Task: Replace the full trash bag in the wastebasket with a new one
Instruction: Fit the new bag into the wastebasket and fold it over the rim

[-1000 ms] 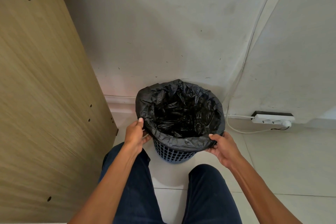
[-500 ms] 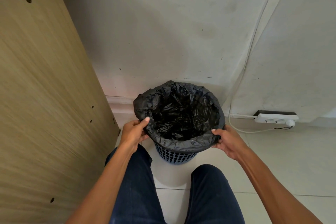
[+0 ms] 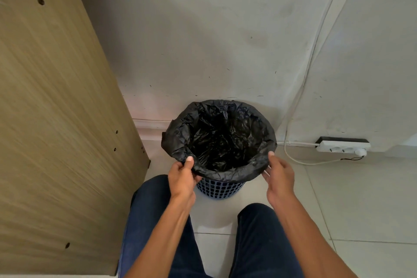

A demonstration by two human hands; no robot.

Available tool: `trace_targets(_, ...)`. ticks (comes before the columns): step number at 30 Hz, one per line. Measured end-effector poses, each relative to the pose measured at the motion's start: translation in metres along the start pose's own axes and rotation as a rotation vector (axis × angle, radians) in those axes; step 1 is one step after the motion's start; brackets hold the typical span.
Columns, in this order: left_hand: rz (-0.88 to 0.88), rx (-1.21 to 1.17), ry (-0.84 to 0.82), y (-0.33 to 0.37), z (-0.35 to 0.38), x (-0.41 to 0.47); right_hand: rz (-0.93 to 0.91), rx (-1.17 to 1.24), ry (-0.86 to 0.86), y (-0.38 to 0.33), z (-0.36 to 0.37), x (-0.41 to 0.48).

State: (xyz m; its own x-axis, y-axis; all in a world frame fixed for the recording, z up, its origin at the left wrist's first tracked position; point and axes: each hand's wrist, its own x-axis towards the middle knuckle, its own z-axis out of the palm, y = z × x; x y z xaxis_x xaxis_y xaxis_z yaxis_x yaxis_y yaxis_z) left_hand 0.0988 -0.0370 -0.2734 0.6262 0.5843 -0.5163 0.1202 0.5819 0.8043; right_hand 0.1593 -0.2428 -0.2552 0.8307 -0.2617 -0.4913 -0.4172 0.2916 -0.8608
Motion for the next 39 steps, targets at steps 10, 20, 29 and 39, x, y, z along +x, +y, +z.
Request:
trace_targets(10,-0.009,-0.075,0.028,-0.038,0.024,-0.044,0.021,-0.007,-0.008,0.039,0.029,-0.046)
trace_targets(20,-0.049,-0.083,0.013,-0.013,0.015,-0.031,-0.026,-0.029,-0.003,0.027,0.03,-0.036)
trace_targets(29,-0.057,-0.003,-0.023,0.01,-0.001,0.003,-0.003,-0.115,-0.091,0.004,0.011,-0.011)
trace_targets(39,-0.139,-0.027,-0.095,0.024,-0.012,0.018,-0.005,-0.132,-0.166,-0.01,0.002,0.0)
